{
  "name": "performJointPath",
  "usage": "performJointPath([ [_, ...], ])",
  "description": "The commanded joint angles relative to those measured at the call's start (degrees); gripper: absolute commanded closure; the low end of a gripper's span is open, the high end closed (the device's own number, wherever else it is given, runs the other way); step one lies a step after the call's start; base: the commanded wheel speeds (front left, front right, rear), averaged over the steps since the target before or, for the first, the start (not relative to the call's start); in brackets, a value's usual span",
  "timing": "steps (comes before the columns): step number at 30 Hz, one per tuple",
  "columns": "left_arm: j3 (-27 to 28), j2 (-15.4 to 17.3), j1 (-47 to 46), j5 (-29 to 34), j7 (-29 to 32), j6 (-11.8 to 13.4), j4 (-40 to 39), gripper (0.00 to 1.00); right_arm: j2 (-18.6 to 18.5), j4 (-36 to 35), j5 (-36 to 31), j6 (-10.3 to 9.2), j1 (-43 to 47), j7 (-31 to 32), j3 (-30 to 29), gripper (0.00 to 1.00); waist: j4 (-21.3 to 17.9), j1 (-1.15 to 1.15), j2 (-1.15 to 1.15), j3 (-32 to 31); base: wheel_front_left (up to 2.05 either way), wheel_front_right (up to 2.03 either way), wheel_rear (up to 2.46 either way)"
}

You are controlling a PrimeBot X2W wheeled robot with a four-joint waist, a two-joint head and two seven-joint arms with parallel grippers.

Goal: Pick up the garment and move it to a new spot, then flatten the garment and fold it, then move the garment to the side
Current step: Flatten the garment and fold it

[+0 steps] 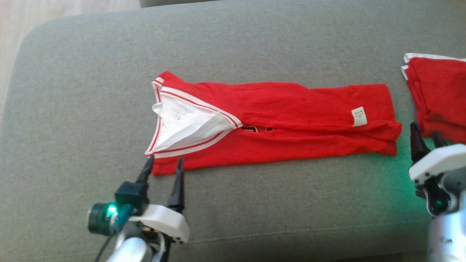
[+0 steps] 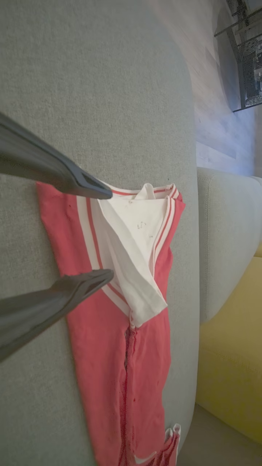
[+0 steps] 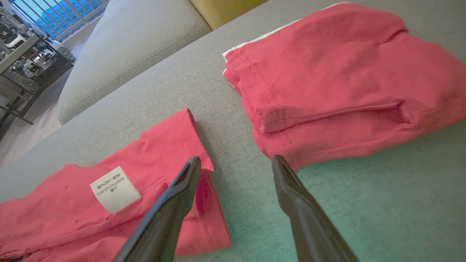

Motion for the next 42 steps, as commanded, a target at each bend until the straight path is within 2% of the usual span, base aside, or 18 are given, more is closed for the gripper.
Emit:
performJointPath([
  [1,1.65,-0.50,-1.33,1.55,-0.68,0.34,-2.29,0.00,0.03,0.28,-0.80,-0.02,-4.51,-0.29,0.80,0.00,0.78,0.01,0.00,-0.30,0.00,0.00,0.00],
  [7,0.89,-3.15,-1.21,4.13,-0.70,-0.90,-2.81,0.00,0.20,9.41,-6.48,-0.02,-9.68,0.62,-0.22,0.00,3.35,0.01,0.00,-0.43,0.00,0.00,0.00],
  [13,2.64,-4.18,-0.51,5.67,-0.70,-1.11,-3.95,0.00,0.24,16.90,-13.44,-0.02,-11.71,3.03,-1.83,0.00,5.63,0.01,0.00,-1.09,0.00,0.00,0.00],
  [21,4.25,-4.99,0.77,6.72,-0.70,-1.50,-5.33,0.00,0.26,23.53,-15.06,-0.02,-11.57,5.46,-2.96,0.00,6.81,0.01,0.00,-2.18,0.00,0.00,0.00],
  [22,4.43,-5.06,0.96,6.84,-0.71,-1.56,-5.46,0.00,0.26,24.07,-15.19,-0.02,-11.49,5.24,-3.17,0.53,6.79,0.01,0.00,-2.32,0.00,0.00,0.00],
  [23,4.63,-5.12,1.13,6.93,-0.71,-1.63,-5.57,0.00,0.26,24.56,-15.35,-0.02,-11.39,5.01,-3.34,1.00,6.73,0.01,0.00,-2.45,0.00,0.00,0.00],
  [26,5.24,-5.17,1.60,7.19,-0.71,-1.79,-5.82,0.00,0.26,25.52,-15.78,-0.02,-11.27,4.37,-3.42,1.00,6.26,0.01,0.00,-2.75,0.00,0.00,0.00],
  [30,6.06,-5.17,2.05,7.57,-0.71,-1.86,-6.30,0.00,-0.31,23.00,-17.91,-0.02,-11.26,1.32,-3.55,1.00,5.10,0.01,0.00,-2.93,0.00,0.00,0.00],
  [35,6.73,-5.12,2.66,7.98,-0.71,-2.02,-6.73,0.00,-2.88,17.46,-20.62,-0.02,-12.06,-0.69,-3.04,1.00,3.04,0.01,0.00,-3.15,0.00,0.00,0.00],
  [42,6.87,-5.09,2.82,8.35,-0.71,-2.44,-6.81,0.00,-5.25,7.34,-21.35,-0.02,-13.74,2.05,0.06,1.00,1.30,0.01,0.00,-3.74,0.00,0.00,0.00],
])
